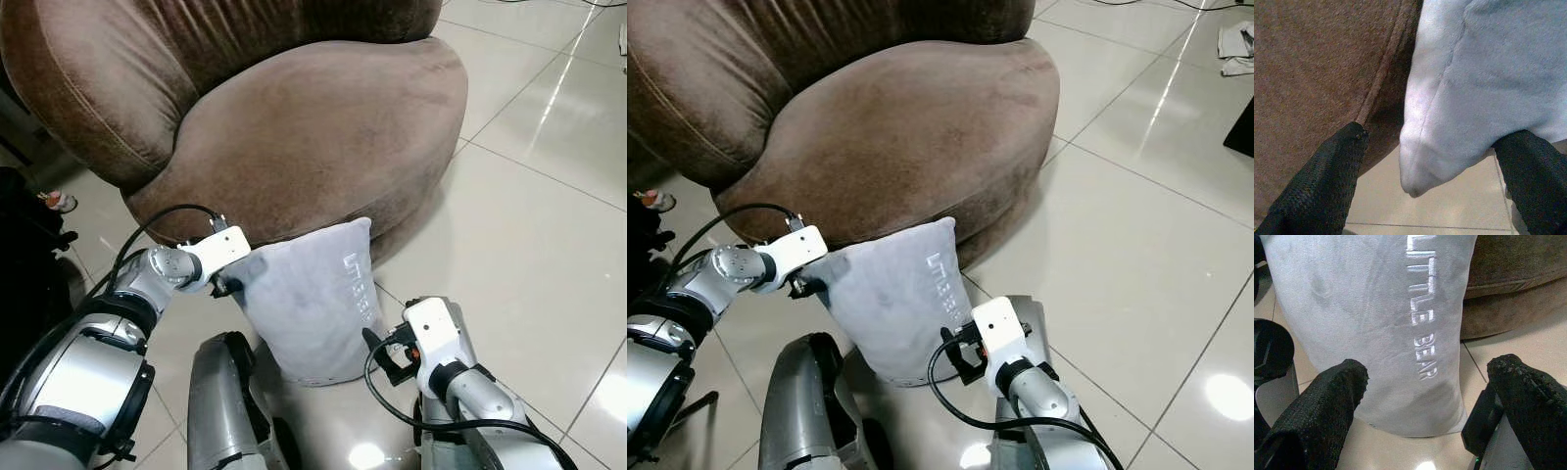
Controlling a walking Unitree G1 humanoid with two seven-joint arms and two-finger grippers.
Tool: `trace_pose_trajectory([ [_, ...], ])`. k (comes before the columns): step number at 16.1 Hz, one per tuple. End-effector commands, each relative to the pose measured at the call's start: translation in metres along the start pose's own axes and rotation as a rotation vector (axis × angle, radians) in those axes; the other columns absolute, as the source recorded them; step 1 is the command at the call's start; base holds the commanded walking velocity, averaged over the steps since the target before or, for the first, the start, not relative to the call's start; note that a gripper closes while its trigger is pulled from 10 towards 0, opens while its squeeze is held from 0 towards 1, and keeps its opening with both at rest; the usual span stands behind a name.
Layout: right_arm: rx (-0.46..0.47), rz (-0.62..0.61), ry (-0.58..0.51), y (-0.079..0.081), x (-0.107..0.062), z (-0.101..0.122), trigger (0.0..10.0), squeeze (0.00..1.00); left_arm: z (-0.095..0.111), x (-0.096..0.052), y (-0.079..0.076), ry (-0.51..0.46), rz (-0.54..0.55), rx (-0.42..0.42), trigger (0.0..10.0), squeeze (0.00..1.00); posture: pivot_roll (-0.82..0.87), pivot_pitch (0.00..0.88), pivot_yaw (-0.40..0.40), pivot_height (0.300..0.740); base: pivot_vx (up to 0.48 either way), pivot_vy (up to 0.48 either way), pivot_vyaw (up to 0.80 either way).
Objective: Move the pillow to the sofa
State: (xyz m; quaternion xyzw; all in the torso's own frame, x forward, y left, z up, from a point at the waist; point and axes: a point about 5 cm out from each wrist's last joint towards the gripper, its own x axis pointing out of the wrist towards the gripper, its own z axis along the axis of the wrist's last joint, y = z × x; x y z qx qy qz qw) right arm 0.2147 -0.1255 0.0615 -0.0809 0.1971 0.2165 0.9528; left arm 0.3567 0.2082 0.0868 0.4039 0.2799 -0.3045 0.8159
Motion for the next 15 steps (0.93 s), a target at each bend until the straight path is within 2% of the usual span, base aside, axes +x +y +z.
trace_pose_trajectory([
  [1, 0.032, 0.028, 0.080, 0.008, 0.000, -0.018, 10.0, 0.00, -0.002, 0.003, -0.007, 0.000, -0.027, -0.028, 10.0, 0.00, -0.27, 0.122, 0.229, 0.426, 0.000, 0.000, 0.00],
  [4, 0.030, 0.035, 0.082, 0.009, -0.005, -0.016, 10.0, 0.00, -0.001, 0.015, -0.029, 0.015, -0.037, -0.050, 10.0, 0.00, -0.29, 0.155, 0.222, 0.426, 0.000, 0.000, 0.00],
  [8, 0.023, 0.018, 0.141, 0.005, -0.036, -0.028, 10.0, 0.00, -0.006, 0.024, -0.047, 0.077, 0.011, -0.034, 10.0, 0.00, -0.36, 0.217, 0.197, 0.426, 0.000, 0.000, 0.00],
  [9, 0.025, 0.011, 0.153, 0.004, -0.040, -0.031, 10.0, 0.00, -0.006, 0.026, -0.054, 0.065, -0.038, -0.124, 0.0, 0.00, -0.36, 0.222, 0.196, 0.426, 0.000, 0.000, 0.00],
  [15, 0.029, 0.003, 0.150, 0.003, -0.041, -0.025, 10.0, 0.00, -0.010, 0.028, -0.063, 0.080, -0.069, -0.233, 0.0, 0.00, -0.36, 0.232, 0.195, 0.426, 0.000, 0.000, 0.00],
])
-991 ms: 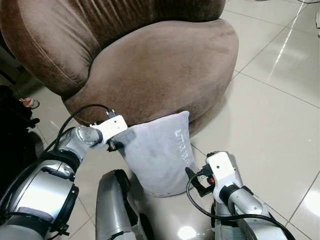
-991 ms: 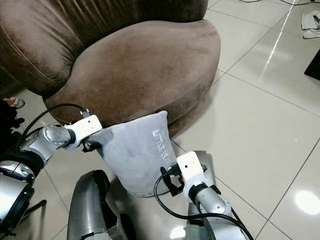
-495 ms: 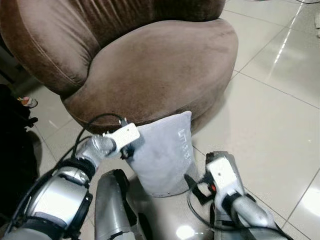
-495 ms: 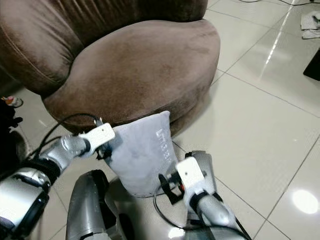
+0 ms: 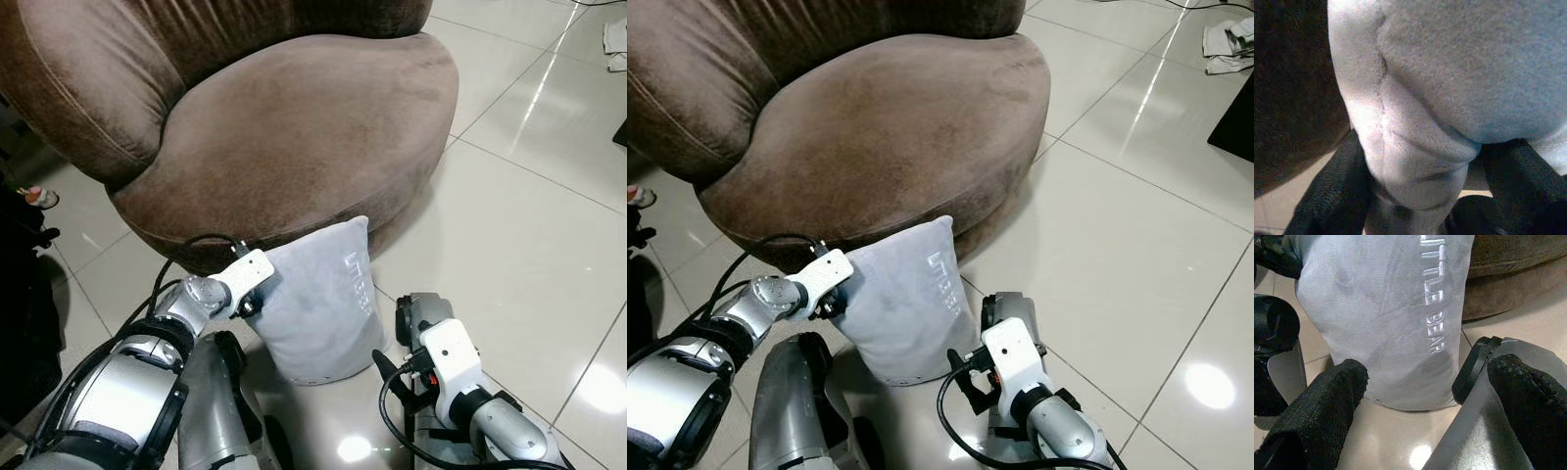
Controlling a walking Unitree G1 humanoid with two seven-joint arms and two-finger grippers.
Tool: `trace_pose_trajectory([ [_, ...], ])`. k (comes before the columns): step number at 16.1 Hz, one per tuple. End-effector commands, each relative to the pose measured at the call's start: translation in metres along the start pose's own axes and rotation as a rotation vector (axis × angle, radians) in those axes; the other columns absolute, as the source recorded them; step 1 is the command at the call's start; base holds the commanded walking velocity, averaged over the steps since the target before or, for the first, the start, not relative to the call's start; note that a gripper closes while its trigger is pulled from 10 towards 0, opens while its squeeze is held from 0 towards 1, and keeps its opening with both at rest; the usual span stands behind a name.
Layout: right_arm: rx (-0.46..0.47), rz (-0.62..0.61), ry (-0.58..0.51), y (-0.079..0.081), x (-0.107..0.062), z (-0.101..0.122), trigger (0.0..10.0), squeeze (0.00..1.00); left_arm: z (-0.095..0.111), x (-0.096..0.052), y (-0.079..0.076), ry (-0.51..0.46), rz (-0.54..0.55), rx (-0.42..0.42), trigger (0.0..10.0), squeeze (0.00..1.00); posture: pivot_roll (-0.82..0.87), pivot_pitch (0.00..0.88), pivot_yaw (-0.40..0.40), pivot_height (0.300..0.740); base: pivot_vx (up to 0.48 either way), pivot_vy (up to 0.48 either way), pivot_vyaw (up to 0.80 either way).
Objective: Move the pillow to the sofa
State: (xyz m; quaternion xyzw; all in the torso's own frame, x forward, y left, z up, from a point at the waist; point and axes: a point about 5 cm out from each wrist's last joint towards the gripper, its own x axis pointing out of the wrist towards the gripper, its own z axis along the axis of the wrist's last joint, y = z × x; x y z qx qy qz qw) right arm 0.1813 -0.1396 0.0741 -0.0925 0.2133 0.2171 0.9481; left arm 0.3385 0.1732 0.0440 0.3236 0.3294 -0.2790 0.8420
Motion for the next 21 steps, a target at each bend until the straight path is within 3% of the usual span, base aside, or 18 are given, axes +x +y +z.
trace_pose_trajectory([
  [1, 0.045, 0.004, 0.112, 0.003, -0.002, -0.021, 10.0, 0.00, -0.016, 0.002, -0.010, 0.042, -0.035, -0.050, 0.0, 0.00, -0.36, 0.235, 0.192, 0.426, 0.000, 0.000, 0.00],
  [11, 0.060, 0.007, 0.120, 0.008, -0.003, -0.021, 10.0, 0.00, -0.009, 0.005, -0.015, -0.023, -0.009, -0.274, 0.0, 0.00, -0.35, 0.264, 0.195, 0.426, 0.000, 0.000, 0.00],
  [17, 0.069, 0.003, 0.132, 0.010, -0.008, -0.023, 10.0, 0.00, -0.016, 0.007, -0.025, 0.011, -0.069, -0.210, 0.0, 0.00, -0.36, 0.281, 0.201, 0.426, 0.000, 0.000, 0.00],
  [21, 0.071, 0.003, 0.136, 0.011, -0.008, -0.023, 10.0, 0.00, -0.011, 0.007, -0.024, -0.008, -0.068, -0.226, 0.0, 0.00, -0.36, 0.285, 0.202, 0.426, 0.000, 0.000, 0.00],
])
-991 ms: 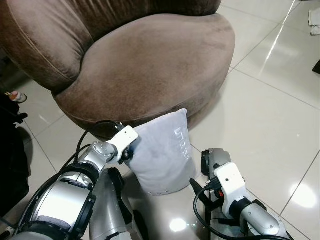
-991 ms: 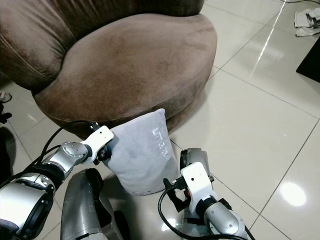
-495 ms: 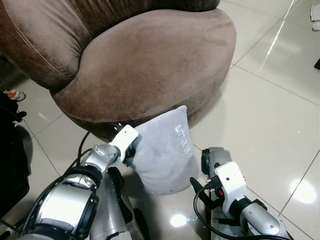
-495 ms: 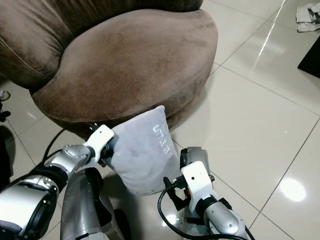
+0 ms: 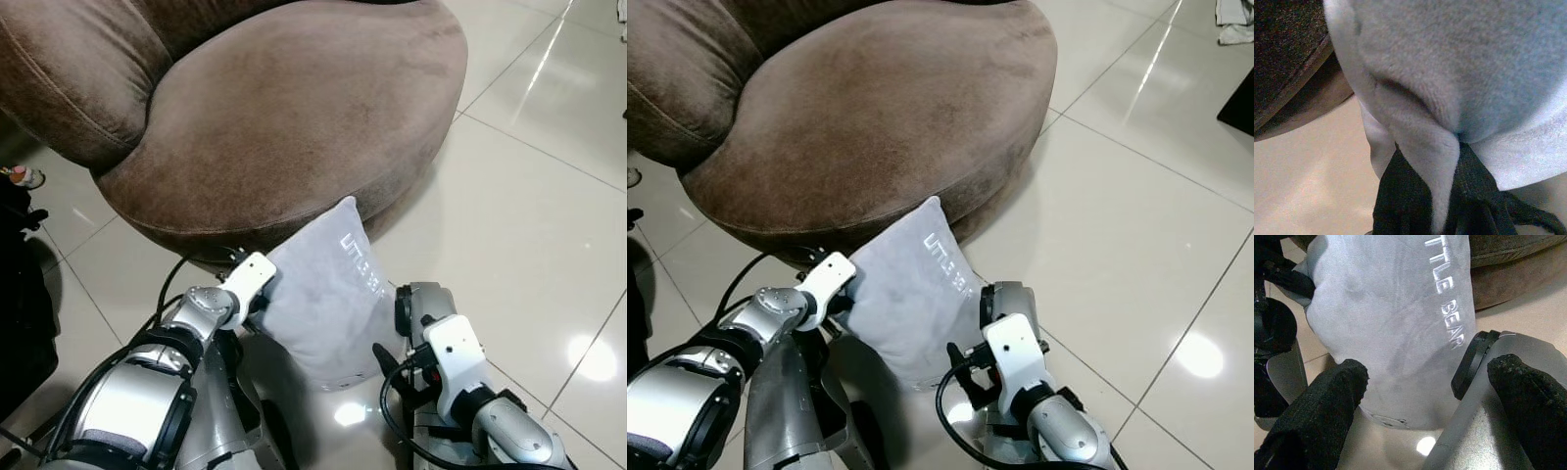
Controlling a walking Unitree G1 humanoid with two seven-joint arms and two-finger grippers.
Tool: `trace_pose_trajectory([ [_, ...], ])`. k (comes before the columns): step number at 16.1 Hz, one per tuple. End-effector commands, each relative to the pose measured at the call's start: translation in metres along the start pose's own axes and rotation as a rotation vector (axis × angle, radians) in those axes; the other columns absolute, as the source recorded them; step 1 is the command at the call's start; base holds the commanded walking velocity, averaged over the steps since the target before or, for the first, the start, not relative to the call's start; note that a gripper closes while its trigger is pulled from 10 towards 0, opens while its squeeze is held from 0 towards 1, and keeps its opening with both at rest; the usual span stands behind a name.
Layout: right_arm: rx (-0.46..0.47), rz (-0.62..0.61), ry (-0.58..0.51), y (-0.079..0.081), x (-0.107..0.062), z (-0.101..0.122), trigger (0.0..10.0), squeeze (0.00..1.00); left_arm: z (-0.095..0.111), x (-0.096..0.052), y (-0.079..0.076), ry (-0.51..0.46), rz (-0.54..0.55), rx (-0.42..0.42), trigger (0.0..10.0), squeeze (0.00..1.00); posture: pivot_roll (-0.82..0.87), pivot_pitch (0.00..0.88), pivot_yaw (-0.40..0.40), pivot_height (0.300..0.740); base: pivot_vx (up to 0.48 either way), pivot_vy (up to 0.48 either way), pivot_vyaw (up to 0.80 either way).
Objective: Move the pillow to the sofa
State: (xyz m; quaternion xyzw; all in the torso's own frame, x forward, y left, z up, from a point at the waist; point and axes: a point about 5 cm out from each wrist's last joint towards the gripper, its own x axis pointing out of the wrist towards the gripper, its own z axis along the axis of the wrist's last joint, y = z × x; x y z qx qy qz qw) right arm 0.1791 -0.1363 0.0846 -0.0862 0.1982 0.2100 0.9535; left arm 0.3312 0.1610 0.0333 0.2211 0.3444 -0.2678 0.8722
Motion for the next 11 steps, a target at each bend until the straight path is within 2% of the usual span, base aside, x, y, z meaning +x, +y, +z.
trace_pose_trajectory([
  [1, 0.060, 0.015, 0.169, 0.007, -0.003, -0.033, 10.0, 0.00, -0.011, 0.000, -0.003, 0.026, -0.022, -0.042, 0.0, 0.00, -0.36, 0.281, 0.203, 0.426, 0.000, 0.000, 0.00],
  [3, 0.059, 0.014, 0.161, 0.007, 0.003, -0.033, 10.0, 0.00, -0.006, -0.002, 0.003, -0.020, -0.002, -0.109, 0.0, 0.00, -0.34, 0.243, 0.213, 0.426, 0.000, 0.000, 0.00],
  [4, 0.059, 0.013, 0.146, 0.006, 0.009, -0.030, 10.0, 0.00, 0.003, -0.004, 0.009, -0.077, 0.014, -0.154, 0.0, 0.00, -0.33, 0.222, 0.216, 0.426, 0.000, 0.000, 0.00],
  [7, 0.052, 0.016, 0.117, 0.004, 0.025, -0.025, 10.0, 0.00, 0.024, -0.007, 0.017, -0.191, 0.047, -0.198, 0.0, 0.00, -0.30, 0.157, 0.222, 0.426, 0.000, 0.000, 0.00],
  [8, 0.046, 0.019, 0.099, 0.002, 0.035, -0.022, 10.0, 0.00, 0.037, -0.010, 0.022, -0.260, 0.071, -0.226, 0.0, 0.00, -0.29, 0.127, 0.221, 0.426, 0.000, 0.000, 0.00],
  [9, 0.034, 0.025, 0.065, -0.002, 0.053, -0.013, 10.0, 0.00, 0.057, -0.015, 0.029, -0.357, 0.111, -0.233, 10.0, 0.00, -0.26, 0.086, 0.221, 0.426, 0.000, 0.000, 0.00],
  [11, 0.026, 0.028, 0.042, -0.005, 0.066, -0.007, 10.0, 0.00, 0.070, -0.019, 0.032, -0.426, 0.116, -0.252, 10.0, 0.00, -0.24, 0.037, 0.217, 0.426, 0.000, 0.000, 0.00],
])
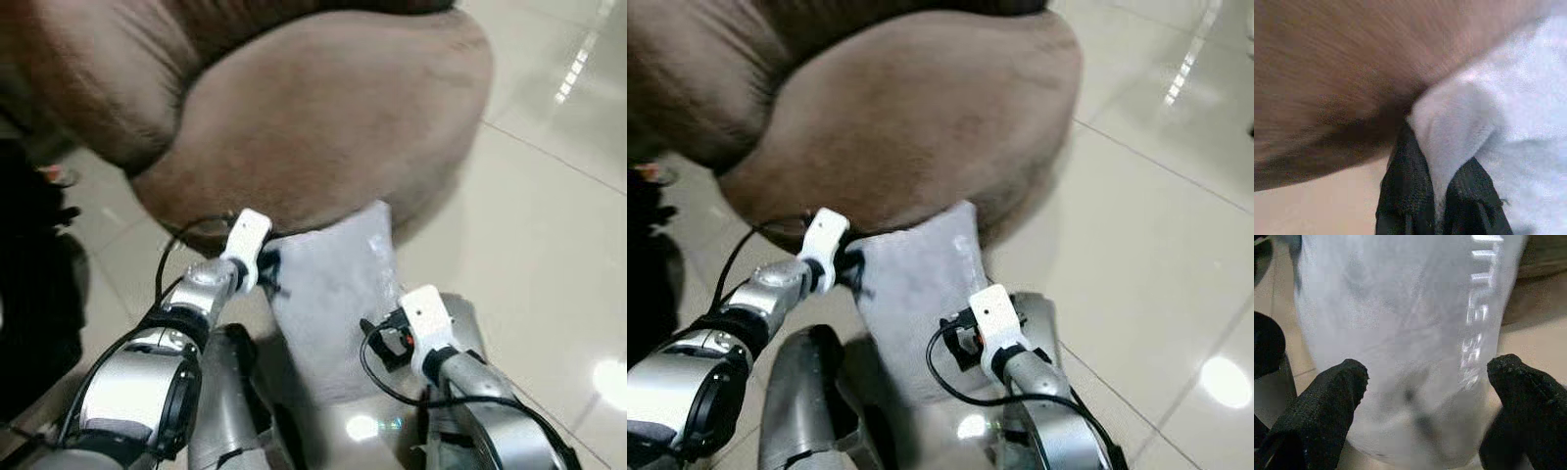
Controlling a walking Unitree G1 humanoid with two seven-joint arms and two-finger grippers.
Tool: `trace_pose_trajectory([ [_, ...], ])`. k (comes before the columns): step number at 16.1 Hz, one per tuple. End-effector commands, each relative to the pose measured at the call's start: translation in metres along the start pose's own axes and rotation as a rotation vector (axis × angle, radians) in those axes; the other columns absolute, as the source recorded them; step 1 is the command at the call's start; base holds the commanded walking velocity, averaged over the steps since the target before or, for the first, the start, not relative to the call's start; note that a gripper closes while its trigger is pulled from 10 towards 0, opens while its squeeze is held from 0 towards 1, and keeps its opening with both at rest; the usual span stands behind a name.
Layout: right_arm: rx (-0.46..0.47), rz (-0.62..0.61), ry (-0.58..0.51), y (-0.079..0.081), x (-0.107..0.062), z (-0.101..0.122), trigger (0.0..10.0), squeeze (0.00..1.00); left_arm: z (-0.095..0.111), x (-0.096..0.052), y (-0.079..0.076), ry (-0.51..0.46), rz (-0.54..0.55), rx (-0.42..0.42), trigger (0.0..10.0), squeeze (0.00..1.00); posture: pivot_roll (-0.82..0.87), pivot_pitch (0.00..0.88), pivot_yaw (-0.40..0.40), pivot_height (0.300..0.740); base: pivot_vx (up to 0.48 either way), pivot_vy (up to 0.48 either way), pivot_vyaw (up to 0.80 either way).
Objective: Move the pillow to the sofa
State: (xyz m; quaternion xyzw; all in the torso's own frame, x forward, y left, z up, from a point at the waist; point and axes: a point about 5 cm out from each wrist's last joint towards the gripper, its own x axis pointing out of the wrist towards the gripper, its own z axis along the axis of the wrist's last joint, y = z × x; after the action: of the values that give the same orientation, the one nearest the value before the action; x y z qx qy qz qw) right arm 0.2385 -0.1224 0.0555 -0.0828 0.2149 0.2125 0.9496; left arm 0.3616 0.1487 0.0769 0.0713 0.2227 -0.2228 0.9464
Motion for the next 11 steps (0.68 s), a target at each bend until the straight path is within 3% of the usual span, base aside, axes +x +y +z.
trace_pose_trajectory([
  [1, 0.008, 0.022, -0.014, 0.003, 0.010, 0.001, 10.0, 0.00, 0.036, -0.002, 0.009, -0.170, 0.034, -0.025, 10.0, 0.00, -0.22, 0.008, 0.212, 0.426, 0.000, 0.000, 0.00],
  [7, -0.044, 0.032, -0.056, -0.011, 0.053, 0.021, 10.0, 0.00, 0.084, -0.014, 0.010, -0.460, 0.081, -0.099, 10.0, 0.00, -0.13, 0.000, 0.159, 0.426, 0.000, 0.000, 0.00],
  [11, -0.069, 0.040, -0.073, -0.015, 0.069, 0.028, 10.0, 0.00, 0.086, -0.026, 0.006, -0.540, 0.113, -0.102, 10.0, 0.00, -0.10, 0.000, 0.133, 0.426, 0.000, 0.000, 0.00],
])
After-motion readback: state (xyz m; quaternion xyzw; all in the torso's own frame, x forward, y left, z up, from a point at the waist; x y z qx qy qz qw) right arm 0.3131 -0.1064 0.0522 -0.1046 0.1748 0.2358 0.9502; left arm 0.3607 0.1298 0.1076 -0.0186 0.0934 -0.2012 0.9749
